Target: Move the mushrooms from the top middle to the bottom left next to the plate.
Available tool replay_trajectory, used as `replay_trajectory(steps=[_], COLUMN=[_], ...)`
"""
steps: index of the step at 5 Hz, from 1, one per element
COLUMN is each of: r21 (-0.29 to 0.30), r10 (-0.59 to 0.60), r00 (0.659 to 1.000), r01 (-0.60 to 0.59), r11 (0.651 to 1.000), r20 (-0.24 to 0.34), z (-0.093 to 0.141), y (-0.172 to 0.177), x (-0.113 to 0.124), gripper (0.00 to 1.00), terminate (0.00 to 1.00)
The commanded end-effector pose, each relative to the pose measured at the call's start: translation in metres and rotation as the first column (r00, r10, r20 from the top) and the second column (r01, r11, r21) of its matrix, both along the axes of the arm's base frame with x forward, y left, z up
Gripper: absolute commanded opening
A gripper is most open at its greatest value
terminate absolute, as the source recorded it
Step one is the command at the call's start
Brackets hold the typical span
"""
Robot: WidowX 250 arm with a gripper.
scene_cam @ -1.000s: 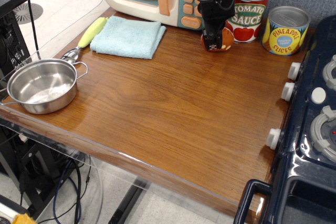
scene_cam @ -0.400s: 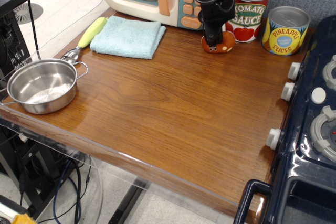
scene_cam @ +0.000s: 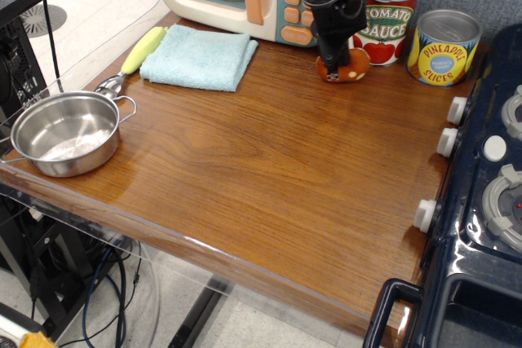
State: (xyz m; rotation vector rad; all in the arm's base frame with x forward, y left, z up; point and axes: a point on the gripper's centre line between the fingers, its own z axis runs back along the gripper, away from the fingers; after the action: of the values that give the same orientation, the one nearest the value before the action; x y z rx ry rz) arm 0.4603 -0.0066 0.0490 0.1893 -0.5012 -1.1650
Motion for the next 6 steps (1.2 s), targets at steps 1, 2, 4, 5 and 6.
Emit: replay_trajectory(steps=[1, 2, 4, 5, 6], r21=[-0.054, -0.076, -0.12, -0.097, -0.07], r10=[-0.011, 0.018, 0.206, 0.306, 0.389], r00=[0.985, 0.988, 0.972, 0.948, 0.919], r01=[0.021, -0.006, -0.193, -0.297, -0.385], r11=[0.998, 0.997, 0.974, 0.95, 0.92], r20=[0.174, 0.154, 0.114, 0.087, 0.059], z=[0.09, 0.107, 0.111, 0.101, 0.088], y=[-0.004, 0.012, 0.075, 0.102, 0.123], x=[-0.003, -0.03, -0.094, -0.126, -0.16], gripper=[0.0, 0.0, 0.0, 0.0, 0.0], terminate=[0.0, 0.0, 0.0, 0.0, 0.0])
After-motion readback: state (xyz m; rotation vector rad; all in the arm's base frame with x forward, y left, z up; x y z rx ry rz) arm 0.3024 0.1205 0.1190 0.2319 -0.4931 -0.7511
